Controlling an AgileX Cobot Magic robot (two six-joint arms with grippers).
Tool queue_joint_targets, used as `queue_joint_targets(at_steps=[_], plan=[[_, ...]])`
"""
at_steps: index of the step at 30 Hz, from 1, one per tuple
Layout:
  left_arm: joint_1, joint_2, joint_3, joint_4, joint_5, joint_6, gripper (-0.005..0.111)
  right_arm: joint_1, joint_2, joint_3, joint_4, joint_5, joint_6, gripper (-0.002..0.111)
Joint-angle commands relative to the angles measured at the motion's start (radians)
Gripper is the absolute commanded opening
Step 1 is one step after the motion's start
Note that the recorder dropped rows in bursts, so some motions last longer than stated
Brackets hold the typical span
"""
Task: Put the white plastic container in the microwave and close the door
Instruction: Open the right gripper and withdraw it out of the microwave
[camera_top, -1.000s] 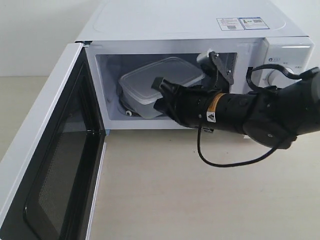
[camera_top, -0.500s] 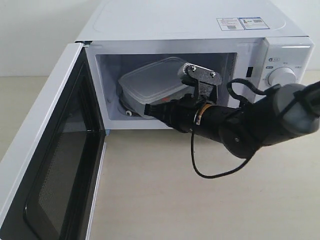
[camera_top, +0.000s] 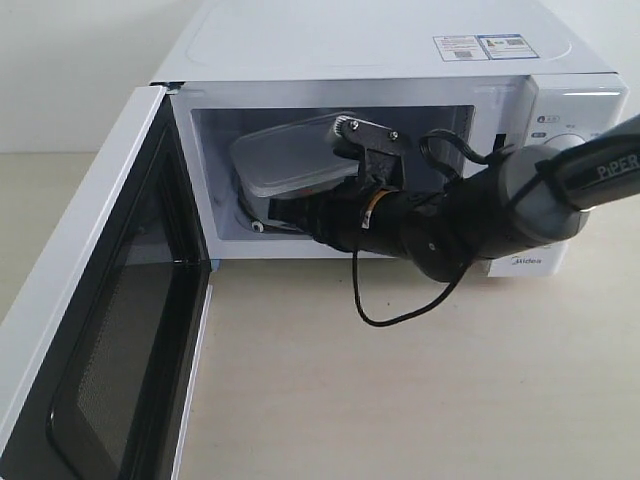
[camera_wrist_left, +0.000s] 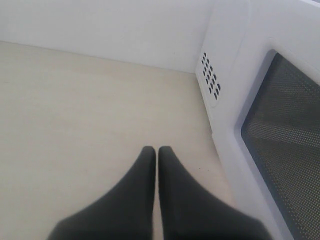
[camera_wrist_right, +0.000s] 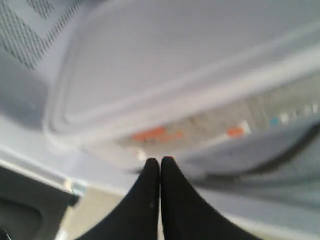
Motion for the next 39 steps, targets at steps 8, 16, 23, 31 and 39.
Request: queue_joint_targets(at_steps=[8,16,23,31,39], plan=[[0.0,-0.003,0.003,-0.004,-0.002,-0.005,0.004,0.087,-0.184,0.33,-0.116,-0.192,-0.058,0.0],[0.0,-0.003,0.003,-0.004,-0.002,-0.005,0.004,0.122,-0.497,0.575,-0.116,-0.315,-0.147,0.0],[0.0,-0.003,0.003,-0.004,-0.002,-0.005,0.004,0.122,-0.635,0.581,-0.116,-0.384,-0.147,0.0],[0.0,-0.003,0.003,-0.004,-0.002,-0.005,0.004,0.12,-0.735,0.581,-0.073,-0.201,-0.206,0.0],[0.0,-0.003,0.003,-0.004,-0.002,-0.005,0.004,0.093,-1.04,0.582,-0.073,0.198,-0.457,0.0]])
